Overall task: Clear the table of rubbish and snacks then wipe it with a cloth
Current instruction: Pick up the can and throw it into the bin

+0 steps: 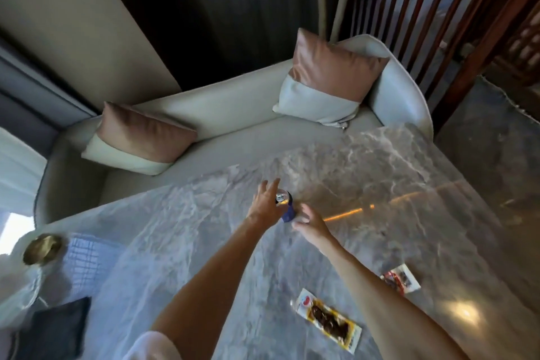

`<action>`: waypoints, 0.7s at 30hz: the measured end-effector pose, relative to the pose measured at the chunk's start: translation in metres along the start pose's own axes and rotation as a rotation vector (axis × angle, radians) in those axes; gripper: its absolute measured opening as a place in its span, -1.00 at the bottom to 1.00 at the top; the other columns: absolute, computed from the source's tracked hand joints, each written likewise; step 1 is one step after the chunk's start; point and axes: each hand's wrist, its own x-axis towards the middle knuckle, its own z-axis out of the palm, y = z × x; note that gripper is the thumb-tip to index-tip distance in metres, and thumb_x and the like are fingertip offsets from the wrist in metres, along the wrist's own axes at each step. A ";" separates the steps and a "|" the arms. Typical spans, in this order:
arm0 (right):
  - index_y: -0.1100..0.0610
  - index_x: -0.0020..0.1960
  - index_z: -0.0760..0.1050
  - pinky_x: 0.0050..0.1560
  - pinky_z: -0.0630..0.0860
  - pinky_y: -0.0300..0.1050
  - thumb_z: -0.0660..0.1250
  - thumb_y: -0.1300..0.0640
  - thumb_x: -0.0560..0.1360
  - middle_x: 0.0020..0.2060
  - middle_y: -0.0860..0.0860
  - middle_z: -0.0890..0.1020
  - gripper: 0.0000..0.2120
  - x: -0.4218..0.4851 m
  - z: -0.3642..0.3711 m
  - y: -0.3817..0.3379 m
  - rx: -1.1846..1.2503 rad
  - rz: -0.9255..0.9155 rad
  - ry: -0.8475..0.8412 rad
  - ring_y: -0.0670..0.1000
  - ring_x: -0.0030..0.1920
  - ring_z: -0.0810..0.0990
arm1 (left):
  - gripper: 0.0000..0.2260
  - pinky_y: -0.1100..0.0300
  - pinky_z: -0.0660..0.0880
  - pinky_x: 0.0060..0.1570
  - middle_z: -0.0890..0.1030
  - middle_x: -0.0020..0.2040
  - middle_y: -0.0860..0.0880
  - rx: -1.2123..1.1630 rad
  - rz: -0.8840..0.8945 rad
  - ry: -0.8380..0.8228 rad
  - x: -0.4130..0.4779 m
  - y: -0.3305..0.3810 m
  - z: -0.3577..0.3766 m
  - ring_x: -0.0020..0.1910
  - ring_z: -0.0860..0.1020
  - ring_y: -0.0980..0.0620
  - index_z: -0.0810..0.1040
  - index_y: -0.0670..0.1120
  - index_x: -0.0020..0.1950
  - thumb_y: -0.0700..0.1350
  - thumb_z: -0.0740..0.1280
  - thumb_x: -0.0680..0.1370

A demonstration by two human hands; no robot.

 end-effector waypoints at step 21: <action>0.20 0.43 0.36 0.25 0.51 -0.21 0.35 0.33 0.51 0.35 0.13 0.52 -0.50 -0.145 0.081 0.049 0.231 0.047 -0.350 0.01 0.26 0.57 | -0.58 0.10 0.65 -0.06 0.68 0.10 -0.25 -1.578 -0.506 0.067 -0.231 -0.160 0.055 0.06 0.68 -0.16 0.57 -0.19 0.23 0.03 0.40 0.47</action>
